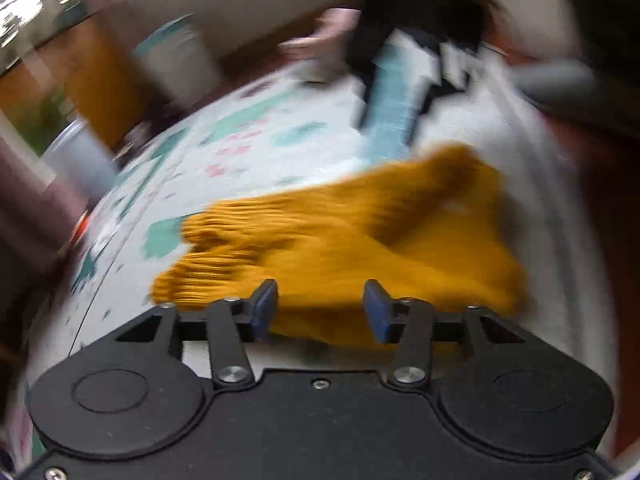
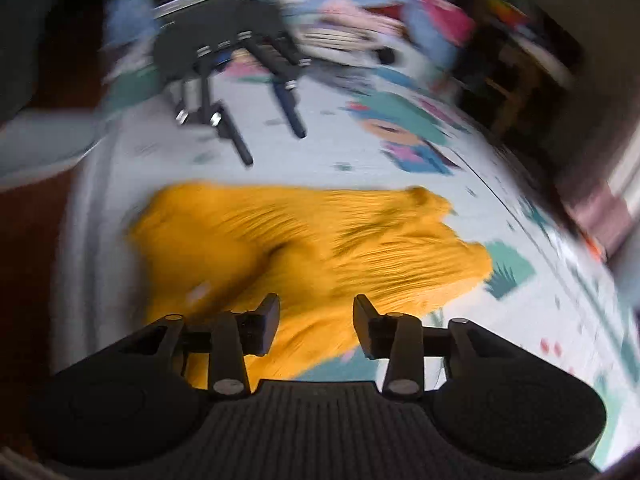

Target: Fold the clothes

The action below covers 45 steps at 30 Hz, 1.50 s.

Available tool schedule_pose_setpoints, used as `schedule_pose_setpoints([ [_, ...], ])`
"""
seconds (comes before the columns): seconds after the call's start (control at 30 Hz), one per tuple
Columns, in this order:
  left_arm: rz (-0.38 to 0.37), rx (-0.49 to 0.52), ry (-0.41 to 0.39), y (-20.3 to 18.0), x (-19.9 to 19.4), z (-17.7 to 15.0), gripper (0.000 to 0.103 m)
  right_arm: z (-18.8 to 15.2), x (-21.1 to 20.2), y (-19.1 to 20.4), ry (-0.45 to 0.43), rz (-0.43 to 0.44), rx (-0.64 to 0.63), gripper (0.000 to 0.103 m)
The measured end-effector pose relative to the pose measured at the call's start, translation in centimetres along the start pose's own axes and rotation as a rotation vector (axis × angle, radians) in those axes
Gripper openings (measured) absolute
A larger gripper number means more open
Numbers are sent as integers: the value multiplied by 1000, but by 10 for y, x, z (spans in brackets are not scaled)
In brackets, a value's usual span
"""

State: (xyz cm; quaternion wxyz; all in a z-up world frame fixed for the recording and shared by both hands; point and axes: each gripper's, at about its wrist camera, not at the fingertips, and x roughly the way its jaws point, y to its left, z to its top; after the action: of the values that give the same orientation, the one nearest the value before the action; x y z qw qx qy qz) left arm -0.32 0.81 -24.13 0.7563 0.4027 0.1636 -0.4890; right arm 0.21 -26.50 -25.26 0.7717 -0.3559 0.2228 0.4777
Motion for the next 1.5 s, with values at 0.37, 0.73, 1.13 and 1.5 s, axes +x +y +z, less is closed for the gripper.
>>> schedule_pose_setpoints([
  [0.37, -85, 315, -62, -78, -11, -7, 67, -8, -7, 84, 47, 36, -285, 65],
  [0.73, -80, 390, -33, -97, 16, 12, 67, 1, 20, 92, 47, 51, -326, 29],
  [1.13, -65, 301, 48, -85, 31, 29, 67, 23, 4, 45, -46, 48, -19, 13],
  [1.5, -13, 258, 70, -70, 26, 40, 21, 11, -3, 60, -67, -49, -40, 39],
])
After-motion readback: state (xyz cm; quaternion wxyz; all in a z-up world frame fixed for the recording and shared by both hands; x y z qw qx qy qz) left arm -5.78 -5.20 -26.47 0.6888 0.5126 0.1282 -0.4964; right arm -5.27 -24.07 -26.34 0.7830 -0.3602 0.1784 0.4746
